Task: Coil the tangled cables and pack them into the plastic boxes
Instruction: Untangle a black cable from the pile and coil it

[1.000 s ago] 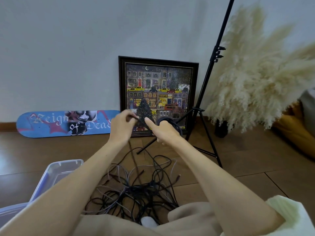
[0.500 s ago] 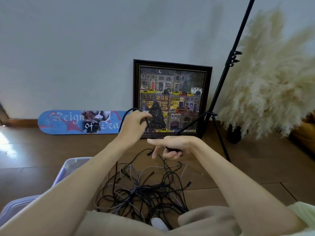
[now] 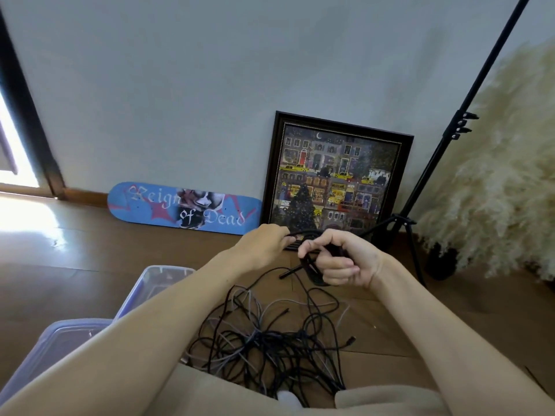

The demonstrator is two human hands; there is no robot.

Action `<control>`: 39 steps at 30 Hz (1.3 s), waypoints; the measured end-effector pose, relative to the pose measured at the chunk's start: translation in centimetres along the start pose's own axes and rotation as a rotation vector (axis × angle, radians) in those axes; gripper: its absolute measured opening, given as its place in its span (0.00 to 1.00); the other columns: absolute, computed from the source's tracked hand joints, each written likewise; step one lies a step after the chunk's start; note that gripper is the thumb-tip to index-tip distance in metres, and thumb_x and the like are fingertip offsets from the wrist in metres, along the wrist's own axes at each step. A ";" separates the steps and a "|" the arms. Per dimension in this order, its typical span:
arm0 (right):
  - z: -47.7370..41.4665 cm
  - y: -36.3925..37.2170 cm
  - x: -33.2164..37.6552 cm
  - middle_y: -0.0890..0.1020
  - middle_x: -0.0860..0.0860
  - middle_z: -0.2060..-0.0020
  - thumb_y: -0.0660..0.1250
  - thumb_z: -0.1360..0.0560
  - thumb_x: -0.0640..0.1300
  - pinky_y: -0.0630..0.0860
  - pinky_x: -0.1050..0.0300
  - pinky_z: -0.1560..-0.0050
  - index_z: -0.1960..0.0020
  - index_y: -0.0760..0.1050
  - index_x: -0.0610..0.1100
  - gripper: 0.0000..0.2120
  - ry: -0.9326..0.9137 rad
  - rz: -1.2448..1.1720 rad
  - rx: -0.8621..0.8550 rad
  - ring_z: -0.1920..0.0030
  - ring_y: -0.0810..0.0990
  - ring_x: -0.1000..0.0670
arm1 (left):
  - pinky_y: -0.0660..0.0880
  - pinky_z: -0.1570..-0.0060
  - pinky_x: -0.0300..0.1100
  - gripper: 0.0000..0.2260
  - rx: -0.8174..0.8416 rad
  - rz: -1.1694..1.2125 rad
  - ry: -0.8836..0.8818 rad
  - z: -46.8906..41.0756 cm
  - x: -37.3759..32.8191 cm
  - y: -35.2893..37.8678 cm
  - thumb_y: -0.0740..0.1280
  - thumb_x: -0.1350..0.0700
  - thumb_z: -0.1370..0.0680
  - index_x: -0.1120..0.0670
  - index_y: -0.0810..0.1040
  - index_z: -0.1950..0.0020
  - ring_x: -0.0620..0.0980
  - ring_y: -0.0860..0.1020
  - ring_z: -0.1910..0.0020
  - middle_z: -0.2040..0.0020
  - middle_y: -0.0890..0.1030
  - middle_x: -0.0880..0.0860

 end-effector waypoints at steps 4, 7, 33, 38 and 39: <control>-0.3 0.6 1.1 0.71 0.51 0.83 0.67 0.24 0.48 0.64 0.62 0.81 0.46 0.79 0.34 0.17 -0.130 -0.241 0.047 0.86 0.65 0.56 | 0.69 0.55 0.49 0.12 -0.046 0.005 0.024 -0.3 -0.3 0.2 0.55 0.55 0.18 0.60 0.73 0.55 0.55 0.70 0.55 0.56 0.65 0.53; -0.5 1.3 2.1 0.75 0.47 0.80 0.62 0.21 0.46 0.67 0.59 0.78 0.40 0.75 0.31 0.19 -0.216 -0.412 0.108 0.83 0.62 0.53 | 0.66 0.65 0.35 0.14 -0.030 0.237 0.036 -0.3 -1.2 0.4 0.54 0.60 0.18 0.61 0.78 0.56 0.49 0.72 0.64 0.63 0.71 0.52; 2.2 -4.0 4.7 0.65 0.51 0.79 0.58 0.19 0.53 0.62 0.60 0.74 0.37 0.65 0.45 0.15 -0.525 -0.067 -0.914 0.80 0.59 0.53 | 0.66 0.79 0.34 0.21 0.381 0.702 0.022 1.7 -5.1 5.0 0.56 0.63 0.18 0.58 0.59 0.25 0.41 0.66 0.82 0.67 0.77 0.54; 2.2 -4.1 4.2 0.74 0.45 0.76 0.58 0.18 0.50 0.67 0.61 0.76 0.29 0.59 0.39 0.23 -0.396 0.095 -1.014 0.81 0.67 0.51 | 0.65 0.79 0.30 0.17 0.320 0.513 -0.004 1.6 -4.4 4.5 0.57 0.60 0.18 0.61 0.68 0.30 0.39 0.67 0.83 0.68 0.77 0.52; 2.2 -4.1 4.3 0.77 0.44 0.76 0.58 0.18 0.50 0.67 0.61 0.77 0.30 0.60 0.38 0.22 -0.392 0.086 -1.028 0.81 0.70 0.51 | 0.64 0.79 0.28 0.16 0.313 0.480 0.002 1.7 -4.5 4.3 0.57 0.59 0.18 0.61 0.69 0.30 0.38 0.68 0.83 0.69 0.76 0.52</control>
Point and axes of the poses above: each hand's wrist, its own z-axis away from the middle knuckle, its own y-axis out of the palm, x = y × z, the point moved 8 cm from there along -z, towards the middle knuckle
